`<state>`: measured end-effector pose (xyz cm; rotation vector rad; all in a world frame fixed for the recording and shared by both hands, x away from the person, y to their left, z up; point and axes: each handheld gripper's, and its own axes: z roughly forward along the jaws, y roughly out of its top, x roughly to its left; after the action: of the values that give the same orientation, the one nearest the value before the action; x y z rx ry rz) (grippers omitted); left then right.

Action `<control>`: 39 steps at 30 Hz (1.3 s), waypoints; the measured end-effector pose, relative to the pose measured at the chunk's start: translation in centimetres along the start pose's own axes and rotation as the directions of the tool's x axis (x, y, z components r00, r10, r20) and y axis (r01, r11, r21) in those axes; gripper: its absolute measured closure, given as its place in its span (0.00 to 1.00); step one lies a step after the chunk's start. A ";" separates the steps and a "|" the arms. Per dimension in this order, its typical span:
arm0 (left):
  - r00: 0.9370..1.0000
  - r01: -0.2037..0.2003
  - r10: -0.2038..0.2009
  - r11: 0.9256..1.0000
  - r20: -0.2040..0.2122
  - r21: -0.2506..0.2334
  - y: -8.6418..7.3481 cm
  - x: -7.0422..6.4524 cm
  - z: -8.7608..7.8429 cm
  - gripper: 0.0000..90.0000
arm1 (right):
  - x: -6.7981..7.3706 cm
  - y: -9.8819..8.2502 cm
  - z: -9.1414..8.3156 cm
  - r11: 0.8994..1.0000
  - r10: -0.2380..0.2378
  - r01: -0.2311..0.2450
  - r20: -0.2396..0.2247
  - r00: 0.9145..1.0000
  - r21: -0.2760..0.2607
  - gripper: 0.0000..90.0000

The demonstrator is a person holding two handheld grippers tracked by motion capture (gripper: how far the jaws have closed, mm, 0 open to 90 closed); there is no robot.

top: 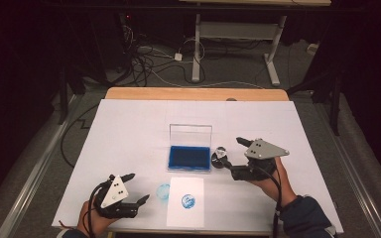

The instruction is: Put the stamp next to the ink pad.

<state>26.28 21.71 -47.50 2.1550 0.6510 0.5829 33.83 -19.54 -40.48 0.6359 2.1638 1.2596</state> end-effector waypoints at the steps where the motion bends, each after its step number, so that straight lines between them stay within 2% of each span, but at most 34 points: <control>1: 1.000 0.000 0.000 1.000 -0.001 0.000 0.0 0.0 0.0 0.22 | 0.0 0.0 -0.3 1.000 -0.003 0.003 0.008 1.000 -0.005 0.21; 6: 1.000 -0.003 0.003 1.000 0.000 0.002 0.1 -0.1 0.0 0.22 | -0.1 -0.4 -1.5 1.000 0.005 -0.004 0.013 1.000 -0.016 0.21; 16: 1.000 -0.004 0.004 1.000 0.006 0.003 0.1 -0.1 0.2 0.22 | 0.3 -1.5 -3.2 0.999 -0.021 0.021 0.005 1.000 -0.026 0.21; 24: 1.000 -0.005 0.005 1.000 0.010 0.003 0.2 0.0 0.3 0.22 | 0.4 -2.9 -3.9 0.999 -0.042 0.042 0.019 0.999 -0.007 0.21; 34: 1.000 -0.006 0.006 1.000 0.018 0.002 0.2 0.1 0.6 0.22 | 0.6 -4.7 -5.0 0.999 -0.039 0.040 0.045 0.998 -0.016 0.20; 39: 1.000 -0.002 0.002 1.000 0.012 -0.002 0.3 0.2 0.5 0.22 | 0.9 -5.8 -5.3 0.999 -0.047 0.047 0.050 0.998 0.002 0.20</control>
<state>26.77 21.39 -47.47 2.1558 0.6418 0.5711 28.96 -24.91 -43.69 0.6068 2.1262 1.2057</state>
